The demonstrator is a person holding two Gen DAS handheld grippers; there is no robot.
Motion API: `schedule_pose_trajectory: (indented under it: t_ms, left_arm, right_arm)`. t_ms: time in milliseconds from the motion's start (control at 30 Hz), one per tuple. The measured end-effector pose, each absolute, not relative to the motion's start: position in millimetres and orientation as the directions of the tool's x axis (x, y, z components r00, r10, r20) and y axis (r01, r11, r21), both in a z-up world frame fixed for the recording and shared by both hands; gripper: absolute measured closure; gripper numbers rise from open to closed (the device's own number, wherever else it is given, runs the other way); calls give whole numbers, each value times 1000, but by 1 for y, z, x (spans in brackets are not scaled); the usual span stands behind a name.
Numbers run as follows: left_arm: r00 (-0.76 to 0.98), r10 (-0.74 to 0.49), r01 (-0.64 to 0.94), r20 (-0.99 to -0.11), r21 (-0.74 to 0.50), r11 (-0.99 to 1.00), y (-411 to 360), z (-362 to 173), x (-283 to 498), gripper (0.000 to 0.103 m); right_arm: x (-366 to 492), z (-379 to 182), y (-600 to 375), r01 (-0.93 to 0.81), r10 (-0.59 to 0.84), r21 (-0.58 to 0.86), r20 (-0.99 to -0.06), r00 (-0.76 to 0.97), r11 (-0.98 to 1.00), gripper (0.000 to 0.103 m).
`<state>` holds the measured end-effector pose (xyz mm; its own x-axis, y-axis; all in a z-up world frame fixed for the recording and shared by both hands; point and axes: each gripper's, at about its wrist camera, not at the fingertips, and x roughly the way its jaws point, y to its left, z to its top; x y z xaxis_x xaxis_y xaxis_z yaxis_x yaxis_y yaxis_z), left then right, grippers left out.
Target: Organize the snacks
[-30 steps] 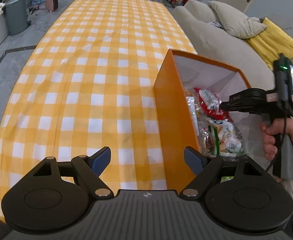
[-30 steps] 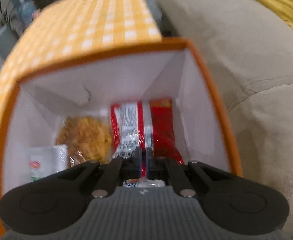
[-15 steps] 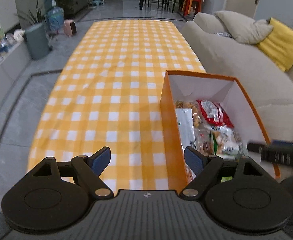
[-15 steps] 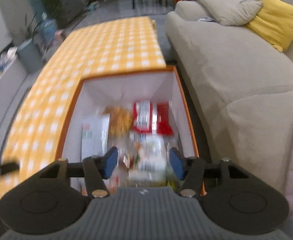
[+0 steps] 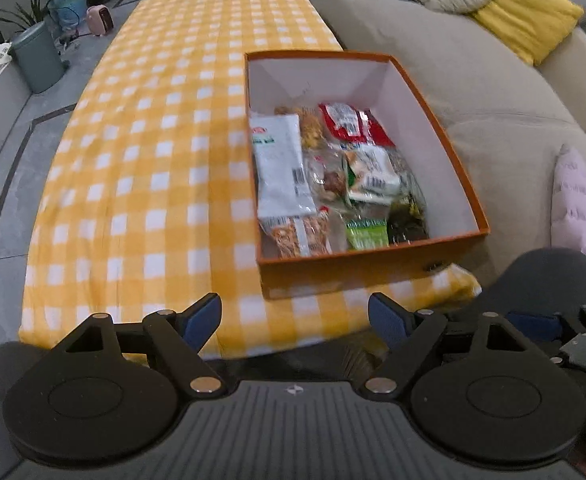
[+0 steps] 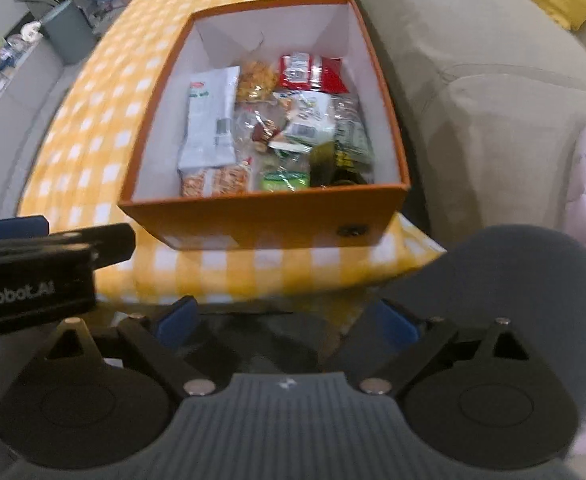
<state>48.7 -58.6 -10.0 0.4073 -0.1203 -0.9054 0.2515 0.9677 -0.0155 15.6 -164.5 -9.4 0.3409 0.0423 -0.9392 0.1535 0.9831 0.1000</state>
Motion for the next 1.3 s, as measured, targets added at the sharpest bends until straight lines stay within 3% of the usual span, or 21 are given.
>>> schedule_pose_trajectory:
  t_ms: [200, 333, 1300]
  left_arm:
    - [402, -70, 195, -913, 10, 981, -63, -10, 40, 6]
    - [386, -47, 164, -921, 18, 986, -61, -6, 40, 6]
    - [409, -54, 135, -911, 1, 991, -57, 2, 37, 6]
  right_arm:
    - [6, 0, -165, 173, -20, 42, -939, 343, 984, 7]
    - [2, 12, -168, 182, 25, 97, -933, 360, 978, 7]
    - [0, 33, -154, 141, 29, 95, -910, 413, 985, 6]
